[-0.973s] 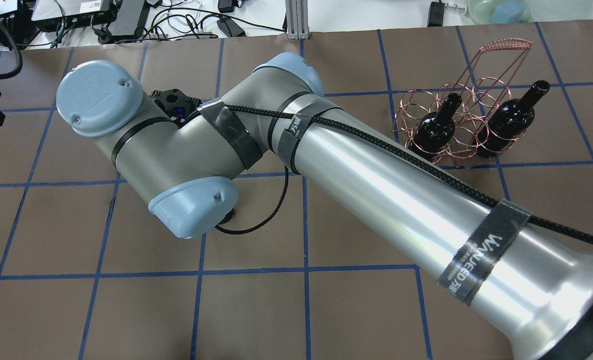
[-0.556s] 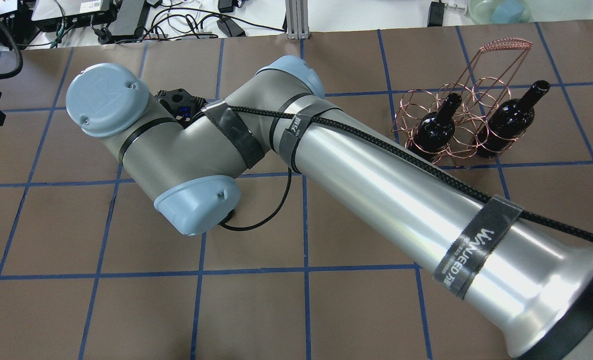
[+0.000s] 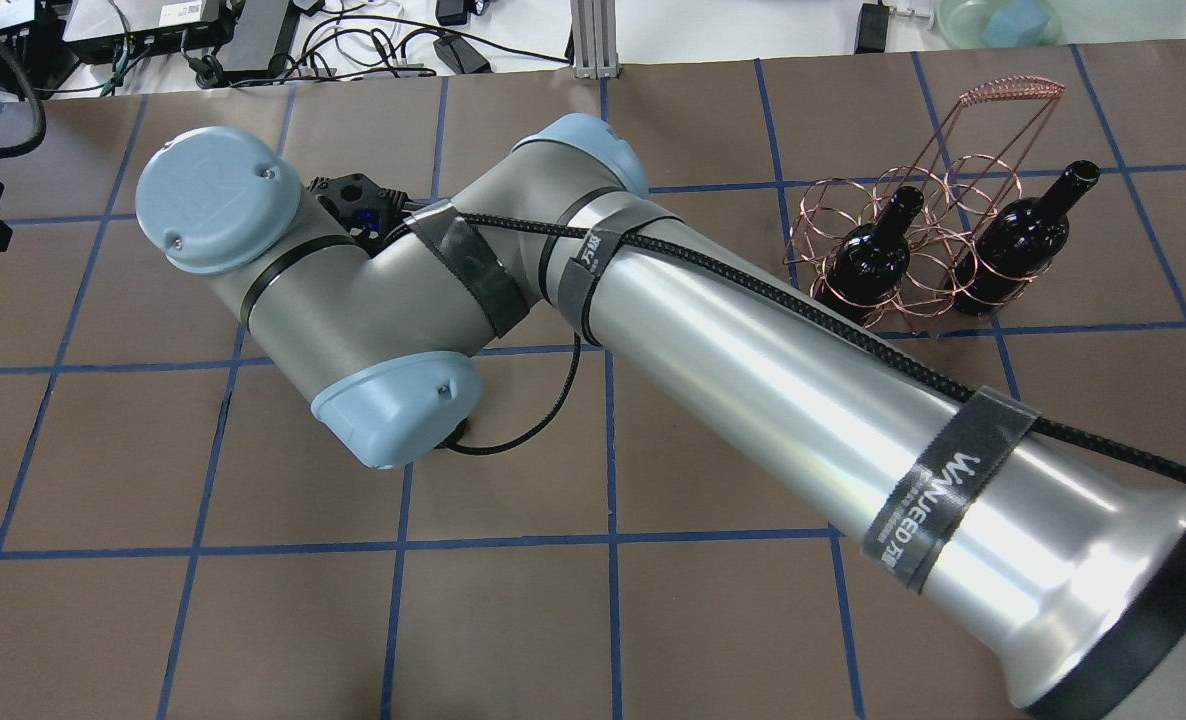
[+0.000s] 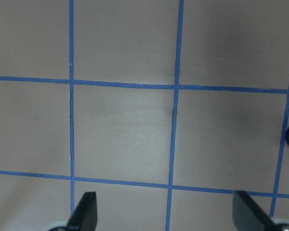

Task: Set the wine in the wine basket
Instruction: 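Lower the right gripper and close it on the bottle neck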

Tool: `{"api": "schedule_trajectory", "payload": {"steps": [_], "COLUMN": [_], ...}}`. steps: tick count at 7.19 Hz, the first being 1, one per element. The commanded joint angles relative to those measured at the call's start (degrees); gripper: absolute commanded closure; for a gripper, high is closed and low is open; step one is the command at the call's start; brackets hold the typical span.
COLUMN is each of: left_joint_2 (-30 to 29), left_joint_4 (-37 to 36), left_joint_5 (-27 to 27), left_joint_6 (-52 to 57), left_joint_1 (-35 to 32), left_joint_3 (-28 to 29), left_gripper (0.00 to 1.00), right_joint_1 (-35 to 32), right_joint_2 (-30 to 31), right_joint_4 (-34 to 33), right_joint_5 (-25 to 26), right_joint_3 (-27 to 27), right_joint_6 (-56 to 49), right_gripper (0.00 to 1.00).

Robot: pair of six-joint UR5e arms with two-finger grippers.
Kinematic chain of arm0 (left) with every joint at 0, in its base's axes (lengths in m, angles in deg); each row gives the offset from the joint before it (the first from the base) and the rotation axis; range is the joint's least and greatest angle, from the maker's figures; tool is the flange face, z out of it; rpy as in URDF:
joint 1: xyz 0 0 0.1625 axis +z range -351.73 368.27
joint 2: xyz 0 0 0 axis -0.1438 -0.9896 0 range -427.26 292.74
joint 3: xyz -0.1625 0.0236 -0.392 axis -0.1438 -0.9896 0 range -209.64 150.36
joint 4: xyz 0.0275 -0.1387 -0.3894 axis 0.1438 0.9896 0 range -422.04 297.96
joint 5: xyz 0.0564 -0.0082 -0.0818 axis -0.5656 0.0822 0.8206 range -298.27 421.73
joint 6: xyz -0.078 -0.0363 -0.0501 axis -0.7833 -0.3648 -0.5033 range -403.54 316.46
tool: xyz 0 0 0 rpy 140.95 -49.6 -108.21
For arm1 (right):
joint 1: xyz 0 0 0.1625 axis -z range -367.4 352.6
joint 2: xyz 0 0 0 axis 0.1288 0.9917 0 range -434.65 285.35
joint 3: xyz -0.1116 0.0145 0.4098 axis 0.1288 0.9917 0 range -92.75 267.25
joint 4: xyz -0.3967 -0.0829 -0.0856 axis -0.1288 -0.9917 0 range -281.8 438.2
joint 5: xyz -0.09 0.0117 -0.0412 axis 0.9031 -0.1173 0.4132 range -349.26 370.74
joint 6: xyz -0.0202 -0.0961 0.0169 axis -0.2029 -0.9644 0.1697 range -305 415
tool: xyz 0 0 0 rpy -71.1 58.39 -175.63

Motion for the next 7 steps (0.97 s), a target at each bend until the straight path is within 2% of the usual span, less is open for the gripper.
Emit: {"api": "schedule_trajectory", "payload": {"steps": [1,5,7], "left_joint_2": [0.0,0.0,0.0], "left_joint_4": [0.0,-0.1,-0.1], "left_joint_5": [0.3,0.1,0.4], "left_joint_6": [0.1,0.3,0.8], "left_joint_1": [-0.1,0.2,0.1], "left_joint_3": [0.0,0.0,0.0], "left_gripper": [0.0,0.0,0.0], "right_joint_1": [0.0,0.0,1.5], "right_joint_2": [0.0,0.4,4.1], "right_joint_4": [-0.1,0.0,3.1], "right_joint_5": [0.0,-0.7,0.0], "right_joint_3": [0.0,0.0,0.0], "right_joint_6": [-0.4,-0.2,-1.5], "right_gripper": [0.58,0.85,0.93]}}
